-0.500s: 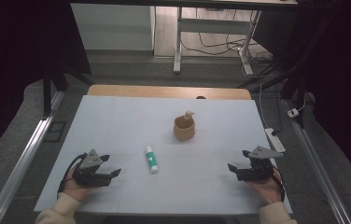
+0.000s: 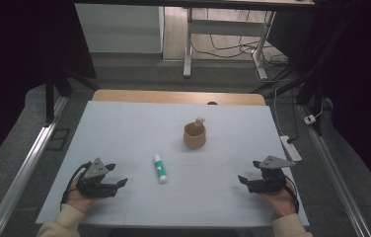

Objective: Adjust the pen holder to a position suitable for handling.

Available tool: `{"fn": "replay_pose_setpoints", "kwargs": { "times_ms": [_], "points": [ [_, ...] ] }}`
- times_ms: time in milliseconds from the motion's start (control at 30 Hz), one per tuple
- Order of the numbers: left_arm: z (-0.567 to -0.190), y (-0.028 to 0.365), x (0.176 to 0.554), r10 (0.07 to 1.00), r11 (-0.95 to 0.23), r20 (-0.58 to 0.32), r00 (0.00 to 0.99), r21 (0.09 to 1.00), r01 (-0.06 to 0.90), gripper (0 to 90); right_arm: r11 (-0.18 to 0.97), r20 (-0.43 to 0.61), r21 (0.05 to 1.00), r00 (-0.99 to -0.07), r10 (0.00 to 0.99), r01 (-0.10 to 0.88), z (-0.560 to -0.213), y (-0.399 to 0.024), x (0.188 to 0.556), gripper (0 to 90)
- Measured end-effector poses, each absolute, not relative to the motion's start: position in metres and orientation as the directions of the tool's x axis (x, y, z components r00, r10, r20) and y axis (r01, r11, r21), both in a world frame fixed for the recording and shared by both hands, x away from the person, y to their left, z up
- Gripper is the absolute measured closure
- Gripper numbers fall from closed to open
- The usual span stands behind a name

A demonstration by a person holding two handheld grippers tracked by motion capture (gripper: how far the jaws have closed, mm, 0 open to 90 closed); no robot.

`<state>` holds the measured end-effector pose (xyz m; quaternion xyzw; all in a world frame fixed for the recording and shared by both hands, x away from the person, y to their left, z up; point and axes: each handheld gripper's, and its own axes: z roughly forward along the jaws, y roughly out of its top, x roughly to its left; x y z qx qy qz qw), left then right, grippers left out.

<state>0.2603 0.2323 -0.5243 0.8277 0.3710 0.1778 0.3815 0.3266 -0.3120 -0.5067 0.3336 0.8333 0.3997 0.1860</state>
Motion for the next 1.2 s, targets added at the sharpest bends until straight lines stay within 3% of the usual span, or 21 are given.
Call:
{"fn": "replay_pose_setpoints", "kwargs": {
  "times_ms": [1200],
  "points": [
    [-0.524, 0.232, 0.261, 0.753, -0.434, 0.014, 0.658, 0.762, 0.480, 27.5, 0.472, -0.067, 0.798, -0.723, 0.688, 0.376, -0.492, -0.295, 0.335, 17.5]
  ]
}}
